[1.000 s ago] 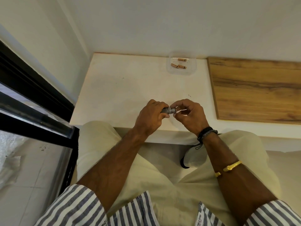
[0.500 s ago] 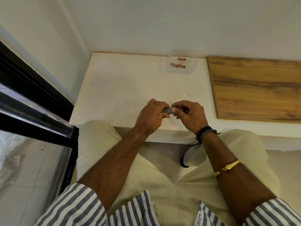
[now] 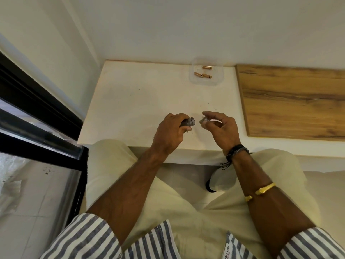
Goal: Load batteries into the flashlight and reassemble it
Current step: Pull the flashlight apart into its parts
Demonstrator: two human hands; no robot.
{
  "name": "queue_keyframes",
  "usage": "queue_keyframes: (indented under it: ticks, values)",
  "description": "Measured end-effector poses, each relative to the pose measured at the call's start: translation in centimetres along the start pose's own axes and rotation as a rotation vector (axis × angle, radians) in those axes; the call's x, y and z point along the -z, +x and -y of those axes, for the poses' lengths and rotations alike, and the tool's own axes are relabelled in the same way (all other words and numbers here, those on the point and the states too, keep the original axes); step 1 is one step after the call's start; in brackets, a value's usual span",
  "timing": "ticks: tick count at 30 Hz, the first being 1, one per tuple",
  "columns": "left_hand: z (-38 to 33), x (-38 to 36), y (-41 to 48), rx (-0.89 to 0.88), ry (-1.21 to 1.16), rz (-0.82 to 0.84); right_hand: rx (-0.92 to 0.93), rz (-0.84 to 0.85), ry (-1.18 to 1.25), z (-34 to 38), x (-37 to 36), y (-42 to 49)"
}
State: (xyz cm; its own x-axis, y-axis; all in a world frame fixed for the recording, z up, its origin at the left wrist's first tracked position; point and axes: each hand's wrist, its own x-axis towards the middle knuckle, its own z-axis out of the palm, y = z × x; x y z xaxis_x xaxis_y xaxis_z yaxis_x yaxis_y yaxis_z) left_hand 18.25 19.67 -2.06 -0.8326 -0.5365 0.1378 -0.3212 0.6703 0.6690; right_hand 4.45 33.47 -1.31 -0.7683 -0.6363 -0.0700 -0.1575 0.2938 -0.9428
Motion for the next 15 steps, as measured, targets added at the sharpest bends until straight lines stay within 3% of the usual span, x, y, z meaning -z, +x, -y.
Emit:
queue_keyframes:
  ticks: [6,10,15]
  values:
    - [0.1,-0.1,0.0,0.028,-0.143,-0.097,-0.109,-0.185,0.081,-1.1,0.5,0.9]
    - [0.2,-1.2,1.1,0.027,-0.222,-0.102,-0.12,-0.324,0.004,-3.0,1.2,3.0]
    - [0.8,-1.1,0.6,0.037,-0.261,-0.12,-0.107,-0.359,-0.127,-3.9,0.5,4.3]
